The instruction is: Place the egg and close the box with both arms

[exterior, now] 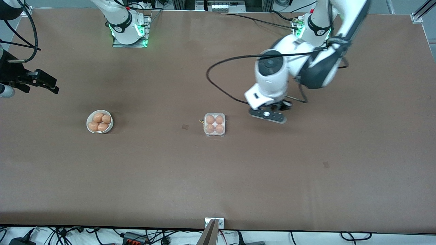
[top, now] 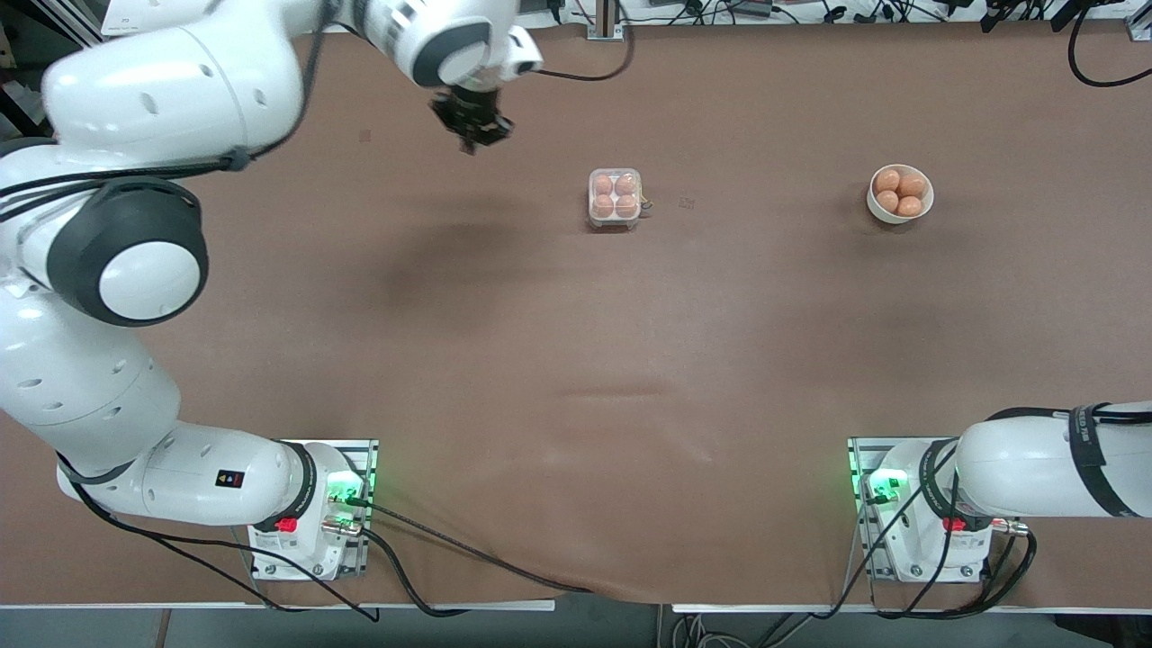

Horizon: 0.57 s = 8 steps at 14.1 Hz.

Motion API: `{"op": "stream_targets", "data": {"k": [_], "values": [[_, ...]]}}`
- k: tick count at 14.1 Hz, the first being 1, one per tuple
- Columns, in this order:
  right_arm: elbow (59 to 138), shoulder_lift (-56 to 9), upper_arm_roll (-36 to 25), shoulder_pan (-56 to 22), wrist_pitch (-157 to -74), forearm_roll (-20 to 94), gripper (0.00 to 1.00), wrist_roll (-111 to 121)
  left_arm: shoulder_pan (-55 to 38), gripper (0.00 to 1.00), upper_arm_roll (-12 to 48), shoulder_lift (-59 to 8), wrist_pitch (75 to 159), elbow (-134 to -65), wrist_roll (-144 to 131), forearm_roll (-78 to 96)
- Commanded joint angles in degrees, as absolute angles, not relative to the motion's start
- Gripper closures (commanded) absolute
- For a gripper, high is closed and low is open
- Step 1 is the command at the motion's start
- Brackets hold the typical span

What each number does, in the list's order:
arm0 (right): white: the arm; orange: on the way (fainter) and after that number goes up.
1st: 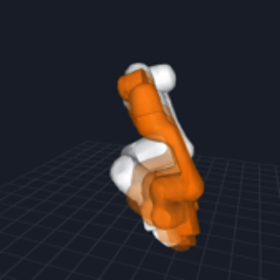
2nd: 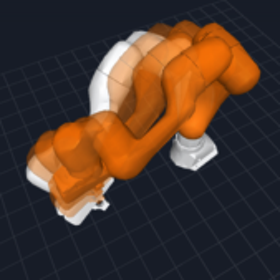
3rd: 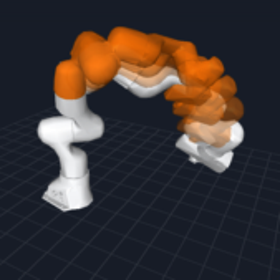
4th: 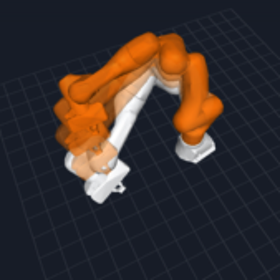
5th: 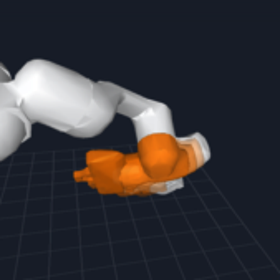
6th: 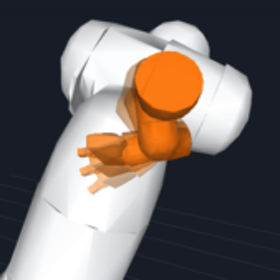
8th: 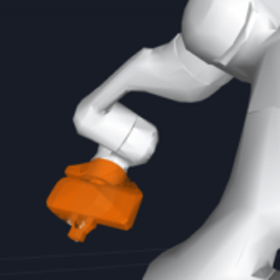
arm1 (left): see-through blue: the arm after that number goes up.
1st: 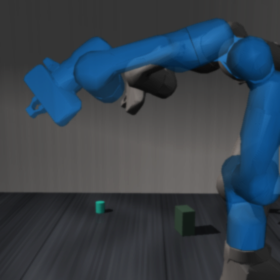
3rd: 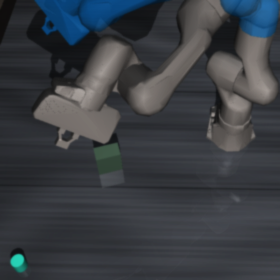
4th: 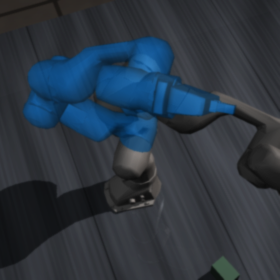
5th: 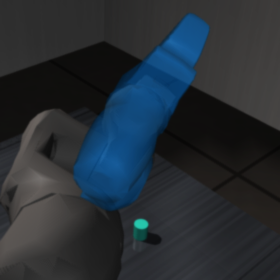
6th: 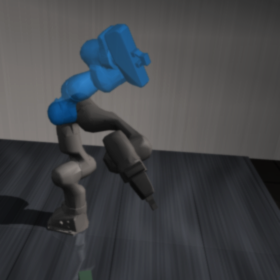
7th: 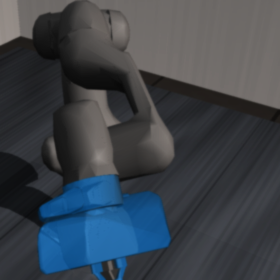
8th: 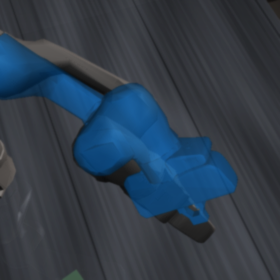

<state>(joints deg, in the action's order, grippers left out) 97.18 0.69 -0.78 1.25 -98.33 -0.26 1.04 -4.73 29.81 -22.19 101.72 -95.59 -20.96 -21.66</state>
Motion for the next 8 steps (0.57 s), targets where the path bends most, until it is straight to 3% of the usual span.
{"op": "stream_targets", "data": {"k": [1, 5, 8], "values": [[96.68, 1.23, -0.53, 1.49, -97.29, -0.79, 0.0, 1.14, -0.89, 0.0, 30.5, -21.1, 94.24, -90.11, -11.36, -18.92], [96.07, 1.23, -0.7, 1.58, -96.94, -0.7, 0.0, 1.05, 2.89, 0.0, 30.41, -21.09, 79.14, -79.04, -8.8, -15.3], [95.89, 1.14, -0.53, 1.49, -96.94, -0.7, 0.0, 1.05, 6.05, 0.0, 29.62, -21.53, 74.71, -72.95, -7.38, -11.01]]}}
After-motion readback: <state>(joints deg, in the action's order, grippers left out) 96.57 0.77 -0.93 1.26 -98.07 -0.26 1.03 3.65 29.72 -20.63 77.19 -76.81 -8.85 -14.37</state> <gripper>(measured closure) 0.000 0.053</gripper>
